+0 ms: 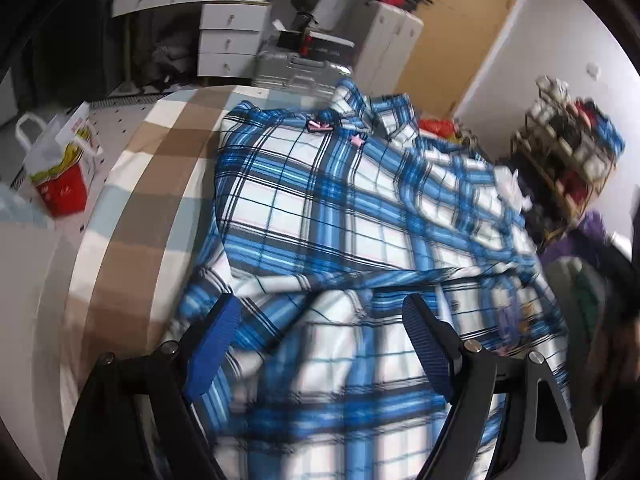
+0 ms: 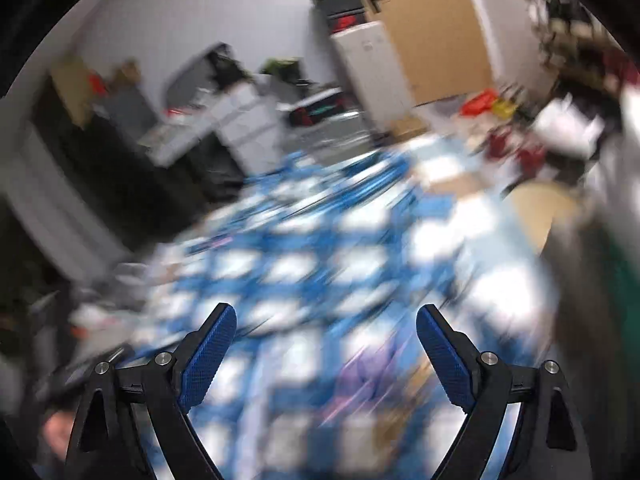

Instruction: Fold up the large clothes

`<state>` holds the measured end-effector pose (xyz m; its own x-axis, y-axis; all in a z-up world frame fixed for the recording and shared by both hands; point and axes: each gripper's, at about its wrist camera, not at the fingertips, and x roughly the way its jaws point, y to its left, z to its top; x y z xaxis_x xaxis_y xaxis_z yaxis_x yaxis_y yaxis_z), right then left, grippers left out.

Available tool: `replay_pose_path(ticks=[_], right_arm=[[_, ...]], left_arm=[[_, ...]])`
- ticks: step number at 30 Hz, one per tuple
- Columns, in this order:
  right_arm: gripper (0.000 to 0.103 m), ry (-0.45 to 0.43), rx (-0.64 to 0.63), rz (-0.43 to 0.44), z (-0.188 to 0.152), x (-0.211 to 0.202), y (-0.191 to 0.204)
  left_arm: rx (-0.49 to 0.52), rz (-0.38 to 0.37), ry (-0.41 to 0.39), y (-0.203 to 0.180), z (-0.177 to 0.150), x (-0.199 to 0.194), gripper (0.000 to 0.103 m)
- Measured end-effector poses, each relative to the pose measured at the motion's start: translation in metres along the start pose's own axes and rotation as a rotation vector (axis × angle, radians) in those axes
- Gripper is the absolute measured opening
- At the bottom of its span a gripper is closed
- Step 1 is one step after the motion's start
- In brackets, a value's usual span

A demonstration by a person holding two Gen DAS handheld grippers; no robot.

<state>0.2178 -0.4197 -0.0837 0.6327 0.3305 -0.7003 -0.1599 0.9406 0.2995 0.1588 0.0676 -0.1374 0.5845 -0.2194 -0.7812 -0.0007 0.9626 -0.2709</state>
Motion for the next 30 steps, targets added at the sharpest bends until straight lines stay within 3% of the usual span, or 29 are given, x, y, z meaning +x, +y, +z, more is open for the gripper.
replay_pose_path(ticks=[2,5,7,9,11,12,13,14,15,17,22,26,29,30], right_arm=[[0.093,0.045,-0.053,-0.115,0.028,0.042,-0.014],[0.091,0.157,-0.045,-0.193,0.045,0.095,-0.035],[0.066,0.185,-0.008,-0.242,0.048,0.117,-0.049],[0.064,0.212,0.029,-0.230,0.050,0.131,-0.055],[0.043,0.217,0.040,-0.172,0.051,0.136,-0.054],[0.039,0.210,0.029,-0.183,0.052,0.136,-0.049],[0.029,0.197,0.008,-0.204,0.051,0.135,-0.045],[0.010,0.193,-0.011,-0.211,0.051,0.134,-0.042],[0.006,0.197,-0.028,-0.200,0.051,0.133,-0.039],[0.004,0.172,-0.057,-0.183,0.051,0.124,-0.032],[0.003,0.004,-0.152,-0.132,0.060,0.082,0.001],[0.003,-0.128,-0.250,-0.178,0.082,0.068,0.026],[0.003,-0.186,-0.209,-0.210,0.094,0.066,0.020],[0.003,-0.168,-0.182,-0.210,0.096,0.072,0.014]], left_arm=[[-0.026,-0.004,0.036,0.005,0.007,0.017,0.080],[-0.067,-0.030,0.033,0.010,0.017,0.022,0.080],[-0.082,-0.013,0.010,0.006,0.022,0.023,0.080],[-0.080,0.003,0.011,0.008,0.021,0.028,0.080],[-0.080,0.026,0.024,0.014,0.012,0.028,0.080],[-0.080,0.033,0.037,0.014,0.010,0.030,0.080],[-0.083,0.038,0.048,0.015,0.009,0.031,0.080],[-0.091,0.043,0.061,0.016,0.008,0.034,0.080],[-0.095,0.045,0.065,0.018,0.006,0.032,0.080],[-0.112,0.052,0.076,0.018,0.006,0.032,0.080],[-0.131,0.049,0.026,0.017,0.010,0.028,0.080],[-0.106,0.099,0.025,0.015,0.011,0.037,0.080],[-0.108,0.121,0.047,0.019,0.008,0.047,0.080],[-0.110,0.130,0.051,0.020,0.008,0.049,0.080]])
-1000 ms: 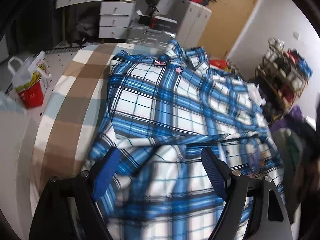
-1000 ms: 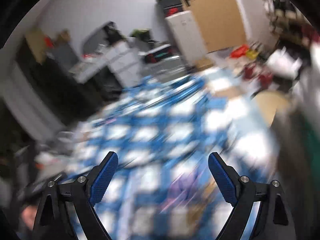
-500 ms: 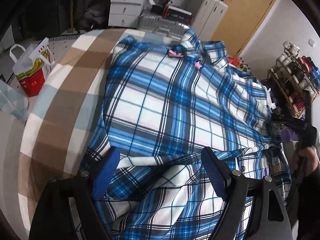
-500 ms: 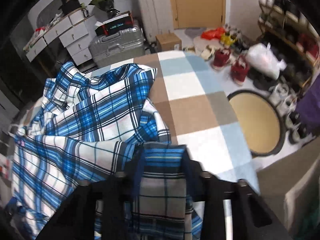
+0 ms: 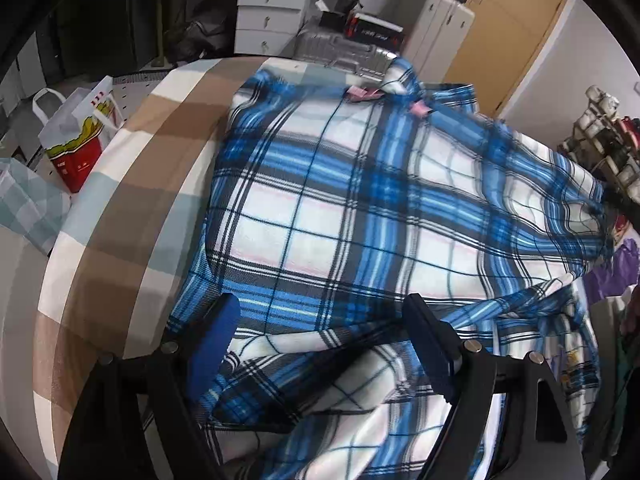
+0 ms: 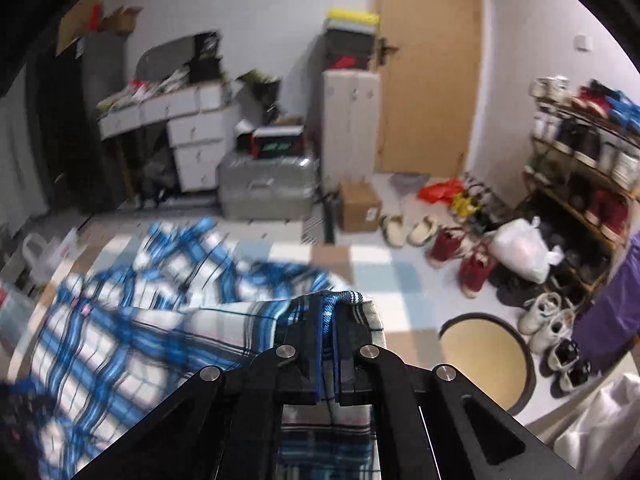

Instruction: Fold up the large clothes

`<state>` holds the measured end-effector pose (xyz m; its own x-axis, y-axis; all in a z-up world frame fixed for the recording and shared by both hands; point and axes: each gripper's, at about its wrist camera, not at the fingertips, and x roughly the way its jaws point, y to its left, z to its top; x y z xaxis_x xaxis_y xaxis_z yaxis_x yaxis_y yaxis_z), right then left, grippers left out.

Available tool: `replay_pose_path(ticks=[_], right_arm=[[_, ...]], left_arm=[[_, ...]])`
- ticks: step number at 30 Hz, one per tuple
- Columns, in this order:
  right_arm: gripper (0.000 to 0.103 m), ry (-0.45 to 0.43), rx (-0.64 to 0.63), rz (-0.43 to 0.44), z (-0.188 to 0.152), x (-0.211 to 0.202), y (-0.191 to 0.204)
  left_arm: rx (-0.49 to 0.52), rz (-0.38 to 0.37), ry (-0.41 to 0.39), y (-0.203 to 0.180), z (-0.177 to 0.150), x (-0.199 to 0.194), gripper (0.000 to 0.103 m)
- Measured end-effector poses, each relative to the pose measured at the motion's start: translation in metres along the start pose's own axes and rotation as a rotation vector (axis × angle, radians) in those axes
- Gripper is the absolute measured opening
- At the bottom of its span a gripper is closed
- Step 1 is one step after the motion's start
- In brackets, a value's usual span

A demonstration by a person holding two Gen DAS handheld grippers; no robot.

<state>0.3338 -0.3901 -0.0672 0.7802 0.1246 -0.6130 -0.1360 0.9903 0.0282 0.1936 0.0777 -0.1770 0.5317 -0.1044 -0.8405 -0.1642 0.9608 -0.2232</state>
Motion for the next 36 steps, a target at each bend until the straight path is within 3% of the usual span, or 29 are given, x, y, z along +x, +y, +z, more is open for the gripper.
replay_pose_path(ticks=[4,6,8,11,12,13,15,17,19,21,24,26,27,29,32,36], right_arm=[[0.004,0.258,0.000,-0.039,-0.030,0.063,-0.008],[0.011,0.350,-0.013,-0.050,-0.049,0.082,-0.007],[0.025,0.350,-0.010,-0.050,-0.055,0.080,-0.011],[0.056,0.276,-0.096,-0.231,-0.051,0.060,-0.006],[0.058,0.219,-0.160,-0.294,-0.047,0.051,0.002],[0.059,0.168,-0.200,-0.296,-0.042,0.039,0.012],[0.069,0.124,-0.209,-0.188,-0.033,0.022,0.030],[0.076,0.122,-0.209,-0.089,-0.028,0.012,0.056],[0.076,0.163,-0.222,0.035,-0.028,0.013,0.088],[0.076,0.216,-0.213,0.135,-0.035,0.017,0.115],[0.076,0.295,-0.167,0.207,-0.048,0.033,0.144],[0.076,0.348,-0.140,0.246,-0.056,0.045,0.156],[0.076,0.361,-0.136,0.247,-0.059,0.048,0.163],[0.076,0.361,-0.138,0.271,-0.060,0.050,0.175],[0.076,0.308,-0.145,0.372,-0.052,0.037,0.199],[0.076,0.270,-0.188,0.489,-0.036,0.033,0.251]], left_arm=[[0.043,0.043,0.022,-0.002,-0.002,0.007,0.080],[0.067,0.058,0.023,-0.003,-0.003,0.007,0.080],[0.092,0.069,0.027,-0.004,-0.005,0.007,0.080],[0.136,0.146,0.041,-0.004,-0.006,0.013,0.080],[0.143,0.168,0.034,-0.005,-0.005,0.013,0.080],[0.143,0.236,0.027,-0.003,-0.005,0.013,0.083],[0.127,0.297,0.005,0.004,-0.002,0.010,0.083],[0.082,0.278,0.013,0.022,0.002,0.011,0.084],[-0.004,0.249,0.026,0.046,0.005,0.009,0.086],[-0.054,0.274,0.022,0.065,0.007,0.004,0.086],[-0.045,0.283,0.006,0.085,0.008,-0.004,0.087],[-0.051,0.389,-0.016,0.091,0.008,-0.010,0.087],[-0.050,0.424,-0.049,0.094,0.008,-0.019,0.082],[-0.073,0.330,-0.092,0.098,0.008,-0.033,0.082],[-0.138,0.139,-0.152,0.096,0.005,-0.057,0.082],[-0.069,0.077,-0.187,0.073,0.011,-0.063,0.083]])
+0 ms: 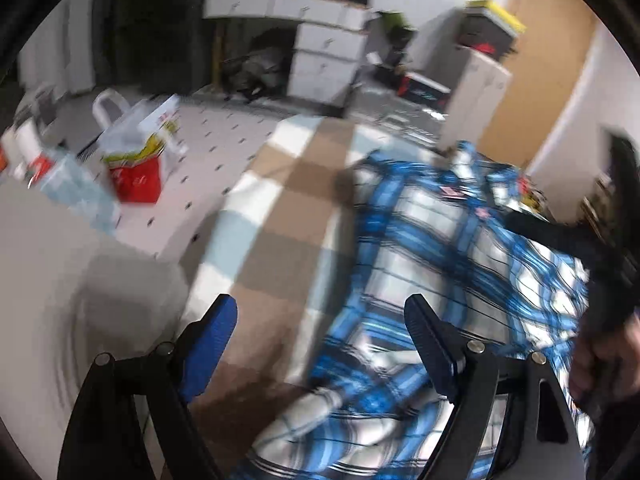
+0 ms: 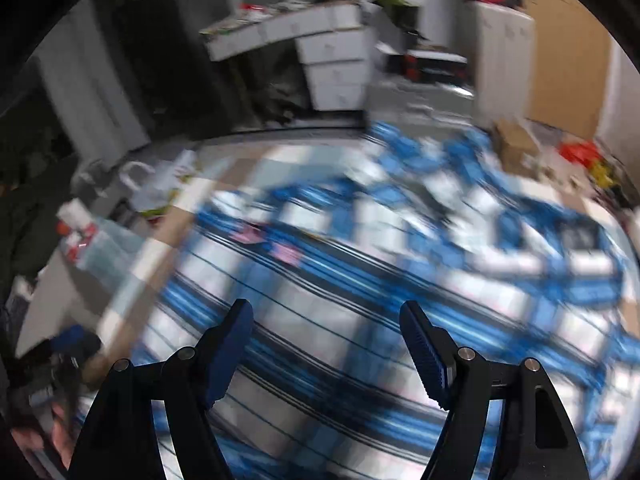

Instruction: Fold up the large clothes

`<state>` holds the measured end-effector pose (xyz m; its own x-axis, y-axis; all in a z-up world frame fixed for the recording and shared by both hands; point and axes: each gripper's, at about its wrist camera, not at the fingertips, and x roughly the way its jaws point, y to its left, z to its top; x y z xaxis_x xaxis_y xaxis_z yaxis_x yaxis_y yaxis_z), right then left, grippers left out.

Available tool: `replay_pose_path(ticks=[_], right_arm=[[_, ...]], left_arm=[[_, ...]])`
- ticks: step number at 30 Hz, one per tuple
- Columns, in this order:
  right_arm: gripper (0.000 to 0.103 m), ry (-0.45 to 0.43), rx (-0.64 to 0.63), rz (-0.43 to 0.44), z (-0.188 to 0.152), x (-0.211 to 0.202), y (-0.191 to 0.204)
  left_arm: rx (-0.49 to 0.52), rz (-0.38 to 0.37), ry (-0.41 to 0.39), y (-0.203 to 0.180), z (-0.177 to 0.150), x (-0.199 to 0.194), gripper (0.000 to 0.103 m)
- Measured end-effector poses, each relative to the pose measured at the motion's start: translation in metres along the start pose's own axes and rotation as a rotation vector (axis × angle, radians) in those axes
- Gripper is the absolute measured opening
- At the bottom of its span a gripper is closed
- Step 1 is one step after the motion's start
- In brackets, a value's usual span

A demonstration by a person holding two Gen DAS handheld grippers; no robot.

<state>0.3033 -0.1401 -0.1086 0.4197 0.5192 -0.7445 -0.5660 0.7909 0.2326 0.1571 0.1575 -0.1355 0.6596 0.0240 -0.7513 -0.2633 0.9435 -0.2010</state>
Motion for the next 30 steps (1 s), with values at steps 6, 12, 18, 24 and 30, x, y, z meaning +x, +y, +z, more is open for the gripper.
replay_pose_path(ticks=[6,12,18,24,30], right_arm=[[0.027,0.197,-0.149,-0.043,0.009,0.081,0.064],[0.030,0.219,-0.147,-0.080,0.004,0.119,0.063],[0.031,0.162,-0.065,0.127,0.011,0.086,0.055],[0.030,0.237,-0.165,0.151,-0.033,0.084,0.066],[0.028,0.228,-0.137,0.079,-0.038,0.094,0.069]], left_arm=[[0.051,0.024,-0.015,-0.008,-0.005,0.000,0.083],[0.037,0.031,0.049,-0.002,-0.007,0.011,0.083],[0.017,0.017,0.047,-0.001,-0.008,0.007,0.083],[0.010,0.041,0.021,-0.003,-0.008,0.007,0.083],[0.017,0.074,0.040,-0.006,-0.011,0.013,0.083]])
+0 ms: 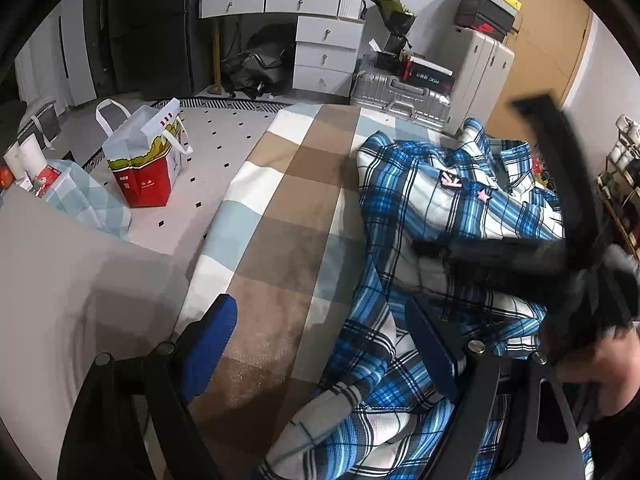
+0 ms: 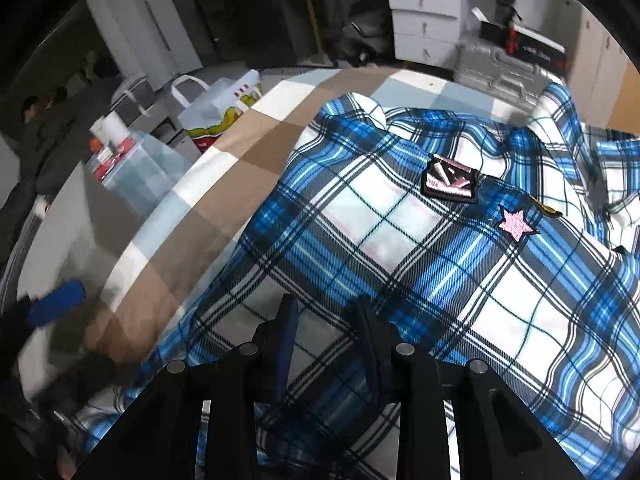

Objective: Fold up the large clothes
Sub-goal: 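Grasp the shirt hem with the right gripper and lift it toward the collar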

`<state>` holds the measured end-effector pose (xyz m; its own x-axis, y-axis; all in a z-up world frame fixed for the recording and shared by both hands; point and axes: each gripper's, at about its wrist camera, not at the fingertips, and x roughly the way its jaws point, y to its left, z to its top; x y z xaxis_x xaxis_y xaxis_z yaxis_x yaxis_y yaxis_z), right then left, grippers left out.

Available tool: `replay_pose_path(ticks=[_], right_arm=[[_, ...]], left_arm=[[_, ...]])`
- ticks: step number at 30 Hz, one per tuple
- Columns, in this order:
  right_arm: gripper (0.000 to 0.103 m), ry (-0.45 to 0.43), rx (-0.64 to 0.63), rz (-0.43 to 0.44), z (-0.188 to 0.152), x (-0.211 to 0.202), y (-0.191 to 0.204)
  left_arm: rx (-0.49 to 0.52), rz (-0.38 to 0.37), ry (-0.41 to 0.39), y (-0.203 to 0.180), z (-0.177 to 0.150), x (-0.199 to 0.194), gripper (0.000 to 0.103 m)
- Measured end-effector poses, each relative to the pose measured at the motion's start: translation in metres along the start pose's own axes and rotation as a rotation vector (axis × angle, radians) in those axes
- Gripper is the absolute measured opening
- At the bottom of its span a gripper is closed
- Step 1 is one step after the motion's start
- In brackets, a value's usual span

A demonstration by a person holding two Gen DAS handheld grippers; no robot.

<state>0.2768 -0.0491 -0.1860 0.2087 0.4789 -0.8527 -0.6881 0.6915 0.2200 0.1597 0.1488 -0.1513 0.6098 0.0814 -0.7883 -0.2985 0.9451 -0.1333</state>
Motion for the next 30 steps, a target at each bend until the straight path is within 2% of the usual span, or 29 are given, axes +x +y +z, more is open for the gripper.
replay_pose_path(ticks=[4,6,8,9,10,12,14,15,17,19,21,23,24,26,30], right_arm=[[0.031,-0.109,0.099,0.024,0.019,-0.010,-0.012],[0.031,-0.105,0.193,0.076,0.034,0.005,-0.021],[0.030,-0.073,0.217,0.061,0.041,0.020,-0.019],[0.028,-0.050,0.177,0.008,0.044,0.033,-0.014],[0.026,-0.077,0.134,-0.025,0.047,0.035,-0.006],[0.026,-0.059,0.089,-0.074,0.051,0.037,0.002],[0.025,-0.058,0.126,-0.063,0.049,0.025,-0.006],[0.025,-0.103,0.140,-0.081,0.047,0.011,-0.015],[0.028,-0.175,0.145,-0.181,0.041,-0.020,-0.036],[0.027,-0.200,0.152,-0.285,0.031,-0.042,-0.062],[0.027,-0.211,0.182,-0.395,0.016,-0.061,-0.095],[0.029,-0.225,0.282,-0.488,0.000,-0.075,-0.131],[0.029,-0.202,0.374,-0.488,-0.013,-0.083,-0.157],[0.029,-0.195,0.478,-0.493,-0.035,-0.098,-0.188],[0.029,-0.200,0.463,-0.593,-0.061,-0.115,-0.222]], left_arm=[[-0.042,0.007,0.048,-0.001,-0.001,0.005,0.083],[-0.028,0.021,0.050,-0.003,-0.002,0.005,0.083],[0.001,0.039,0.040,-0.004,-0.003,0.004,0.083],[0.009,0.049,0.033,-0.004,-0.003,0.003,0.083],[0.010,0.055,0.028,-0.003,-0.002,0.003,0.083],[-0.012,0.044,0.040,0.001,-0.002,0.006,0.083],[-0.046,0.013,0.064,0.005,-0.001,0.011,0.083],[-0.054,0.010,0.069,0.005,-0.001,0.012,0.083],[-0.059,0.003,0.074,0.001,-0.001,0.011,0.083],[-0.045,0.000,0.054,-0.007,0.000,0.007,0.083],[-0.022,0.031,0.019,-0.017,-0.001,0.004,0.083],[0.028,0.069,-0.018,-0.031,-0.001,0.003,0.083],[0.050,0.077,-0.031,-0.035,0.000,0.004,0.083],[0.087,0.076,-0.054,-0.048,0.000,0.006,0.083],[0.190,0.052,-0.093,-0.081,-0.002,0.013,0.083]])
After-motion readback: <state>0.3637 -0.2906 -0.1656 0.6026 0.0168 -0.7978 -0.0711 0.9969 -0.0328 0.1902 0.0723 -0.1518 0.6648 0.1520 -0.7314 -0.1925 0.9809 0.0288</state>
